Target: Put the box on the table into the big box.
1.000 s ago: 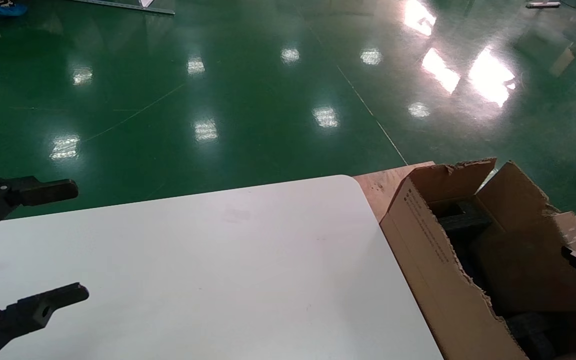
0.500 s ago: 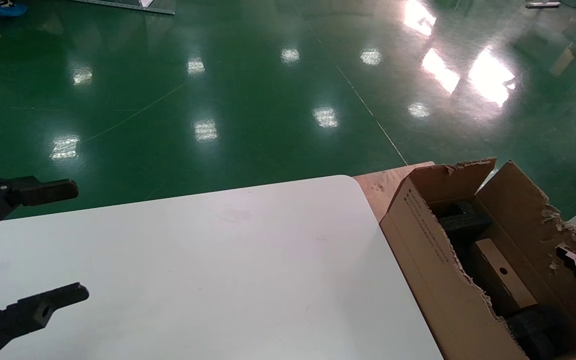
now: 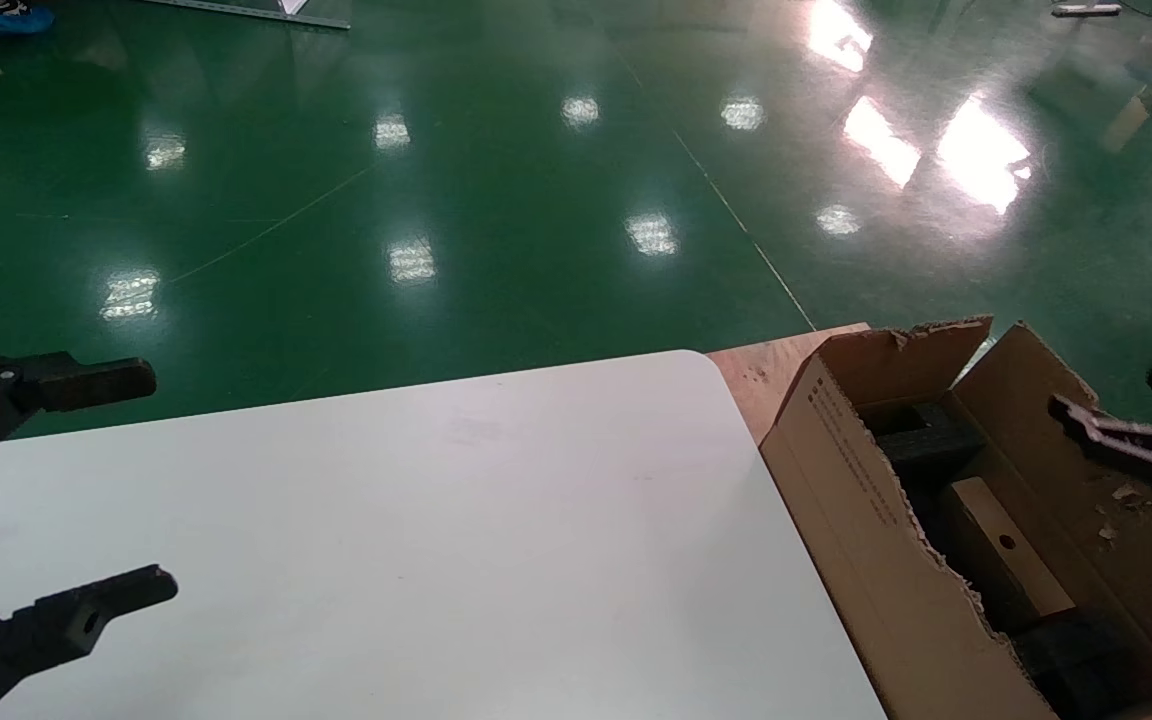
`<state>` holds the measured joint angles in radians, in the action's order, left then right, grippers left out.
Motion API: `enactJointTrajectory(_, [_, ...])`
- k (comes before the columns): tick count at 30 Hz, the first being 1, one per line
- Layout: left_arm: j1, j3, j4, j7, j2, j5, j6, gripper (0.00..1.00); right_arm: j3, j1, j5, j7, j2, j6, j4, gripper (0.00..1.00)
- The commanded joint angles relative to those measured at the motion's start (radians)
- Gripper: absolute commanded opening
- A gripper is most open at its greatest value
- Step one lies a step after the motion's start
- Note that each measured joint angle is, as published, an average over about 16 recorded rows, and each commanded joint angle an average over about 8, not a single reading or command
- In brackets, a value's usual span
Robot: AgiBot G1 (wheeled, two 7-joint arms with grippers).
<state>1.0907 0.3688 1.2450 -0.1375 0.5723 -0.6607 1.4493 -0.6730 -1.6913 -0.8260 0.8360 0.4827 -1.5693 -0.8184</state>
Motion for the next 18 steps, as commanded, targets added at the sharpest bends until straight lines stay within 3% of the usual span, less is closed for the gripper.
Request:
enactJointTrajectory(1, [0.0, 0.0, 0.0, 0.0, 0.0, 0.0, 0.0, 1.0, -0.011, -0.03, -0.001, 0.0, 0.012, -0.006, 0.015, 1.0])
enactJointTrajectory(18, [0.0, 0.0, 0.0, 0.0, 0.0, 0.0, 0.0, 1.0, 0.003, -0.446, -0.235, 0.132, 0.231, -0.032, 0.051, 1.0])
